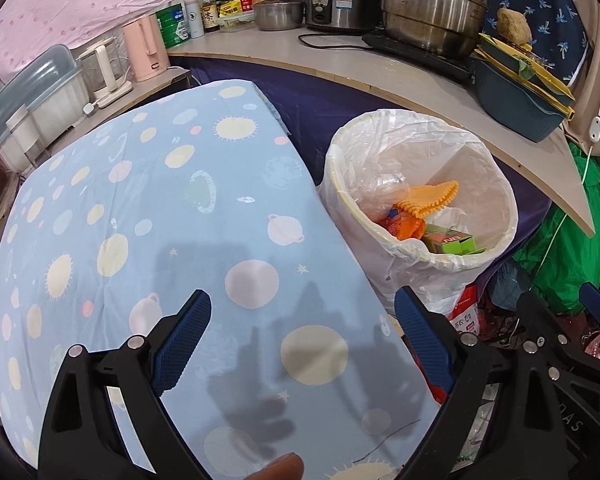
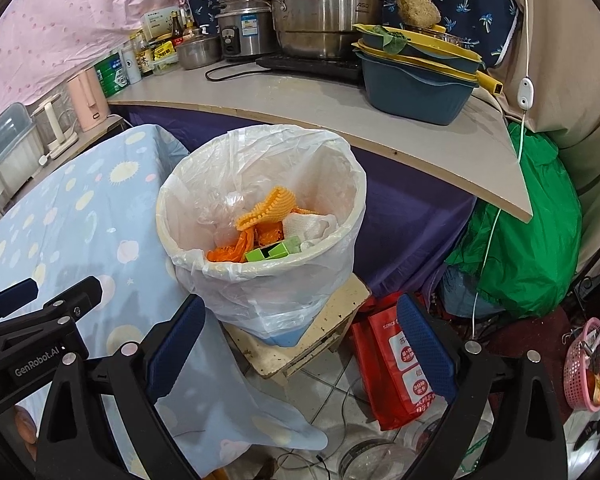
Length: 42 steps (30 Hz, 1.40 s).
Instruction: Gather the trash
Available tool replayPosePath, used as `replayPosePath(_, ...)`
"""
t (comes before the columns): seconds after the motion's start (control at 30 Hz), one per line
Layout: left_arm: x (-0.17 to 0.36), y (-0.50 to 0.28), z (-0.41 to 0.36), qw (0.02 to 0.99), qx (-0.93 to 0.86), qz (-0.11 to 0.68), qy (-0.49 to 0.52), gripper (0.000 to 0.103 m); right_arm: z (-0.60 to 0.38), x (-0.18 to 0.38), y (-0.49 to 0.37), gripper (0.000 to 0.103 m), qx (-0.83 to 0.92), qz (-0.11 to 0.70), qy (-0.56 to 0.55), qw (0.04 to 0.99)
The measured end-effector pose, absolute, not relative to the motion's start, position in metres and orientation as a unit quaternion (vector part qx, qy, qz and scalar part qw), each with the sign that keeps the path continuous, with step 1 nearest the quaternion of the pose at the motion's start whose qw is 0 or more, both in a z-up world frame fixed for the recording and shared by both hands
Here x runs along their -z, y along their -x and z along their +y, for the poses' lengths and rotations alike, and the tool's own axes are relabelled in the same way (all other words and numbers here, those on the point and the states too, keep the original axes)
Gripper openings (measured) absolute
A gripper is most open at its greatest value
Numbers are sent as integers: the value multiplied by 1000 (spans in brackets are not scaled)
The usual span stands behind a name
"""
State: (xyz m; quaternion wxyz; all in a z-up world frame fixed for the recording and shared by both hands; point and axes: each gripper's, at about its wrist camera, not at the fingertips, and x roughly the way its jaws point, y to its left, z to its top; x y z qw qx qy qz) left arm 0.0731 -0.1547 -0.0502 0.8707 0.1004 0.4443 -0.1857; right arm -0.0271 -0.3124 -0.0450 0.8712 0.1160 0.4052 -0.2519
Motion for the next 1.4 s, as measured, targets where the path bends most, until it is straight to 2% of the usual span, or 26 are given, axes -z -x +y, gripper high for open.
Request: replayPosePath(1.4, 45, -66, -151, 877, 177, 434, -104, 89, -305, 37, 27, 93, 249, 394, -112, 878)
